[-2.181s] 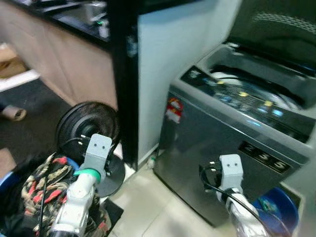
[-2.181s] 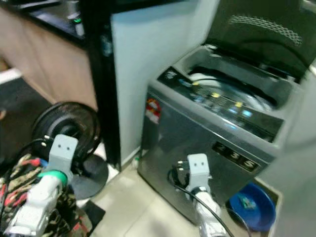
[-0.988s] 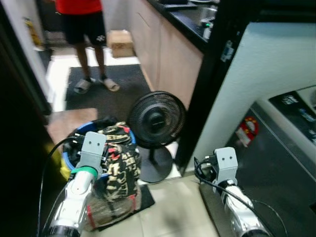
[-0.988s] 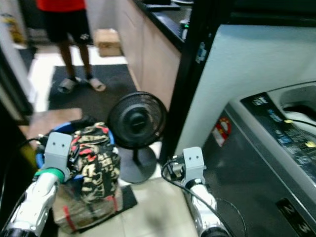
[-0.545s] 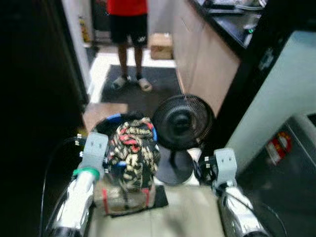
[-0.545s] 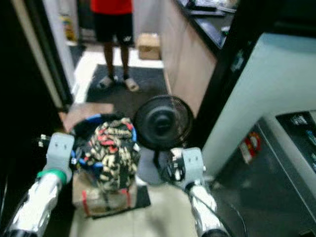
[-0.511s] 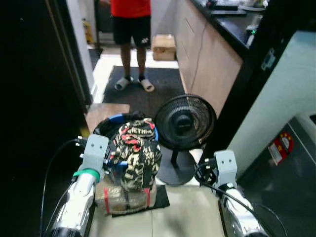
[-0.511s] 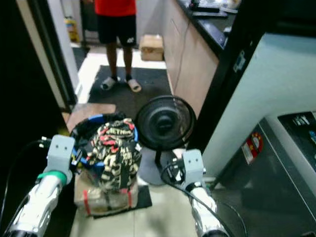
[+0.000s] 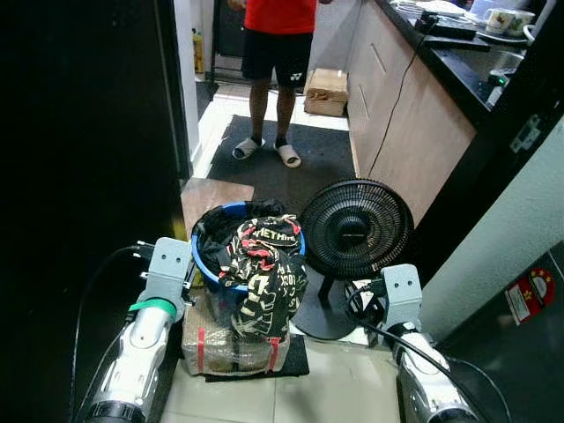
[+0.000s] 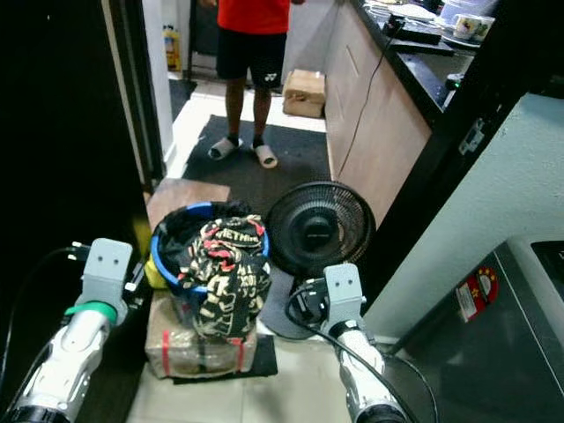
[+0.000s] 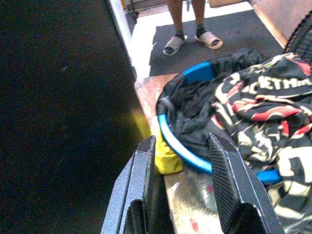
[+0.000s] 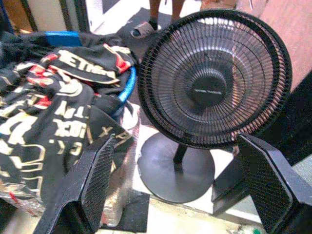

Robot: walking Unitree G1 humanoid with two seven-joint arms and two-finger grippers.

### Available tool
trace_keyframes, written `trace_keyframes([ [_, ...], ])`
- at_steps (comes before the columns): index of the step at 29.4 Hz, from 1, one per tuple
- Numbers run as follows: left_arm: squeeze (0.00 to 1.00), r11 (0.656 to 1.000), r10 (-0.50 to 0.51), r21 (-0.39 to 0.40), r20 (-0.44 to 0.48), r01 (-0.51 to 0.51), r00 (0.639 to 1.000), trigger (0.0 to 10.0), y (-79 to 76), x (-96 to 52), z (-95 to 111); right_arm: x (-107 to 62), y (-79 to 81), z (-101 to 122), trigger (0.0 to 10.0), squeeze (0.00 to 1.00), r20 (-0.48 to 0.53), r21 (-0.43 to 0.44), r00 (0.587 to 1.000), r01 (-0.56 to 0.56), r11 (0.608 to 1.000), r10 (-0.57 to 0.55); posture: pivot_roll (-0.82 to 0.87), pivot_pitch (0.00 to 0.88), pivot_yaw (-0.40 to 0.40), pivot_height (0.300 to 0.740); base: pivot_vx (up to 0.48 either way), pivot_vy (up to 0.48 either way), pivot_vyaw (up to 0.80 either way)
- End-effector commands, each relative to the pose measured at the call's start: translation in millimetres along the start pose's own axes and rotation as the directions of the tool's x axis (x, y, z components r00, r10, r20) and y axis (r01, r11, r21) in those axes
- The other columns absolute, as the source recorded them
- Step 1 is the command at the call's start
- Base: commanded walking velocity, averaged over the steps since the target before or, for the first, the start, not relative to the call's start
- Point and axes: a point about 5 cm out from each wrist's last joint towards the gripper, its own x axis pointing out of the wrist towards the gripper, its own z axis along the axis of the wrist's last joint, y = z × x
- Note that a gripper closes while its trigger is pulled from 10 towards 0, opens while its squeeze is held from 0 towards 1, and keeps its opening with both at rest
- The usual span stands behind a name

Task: Clothes washing

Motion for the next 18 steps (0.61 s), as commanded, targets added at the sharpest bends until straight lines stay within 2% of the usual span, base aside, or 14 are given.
trace_keyframes([
  [1, 0.00, 1.000, -0.005, 0.009, -0.014, 0.005, 1.000, 10.0, -2.0, 0.0, -3.9, -1.5, -2.1, -2.8, 10.0, 0.00, -0.010, -0.002, 1.000, 0.007, 1.000, -0.007, 0.08, 0.016, -0.044, 0.740, 0.401, 0.000, 0.00],
  [18, 0.00, 1.000, 0.000, 0.008, -0.020, 0.000, 1.000, 10.0, -2.5, 0.3, -6.2, -1.5, -3.1, -3.4, 10.0, 0.00, -0.015, -0.018, 1.000, 0.010, 1.000, -0.010, 0.08, 0.017, -0.045, 0.740, 0.367, 0.000, 0.00],
])
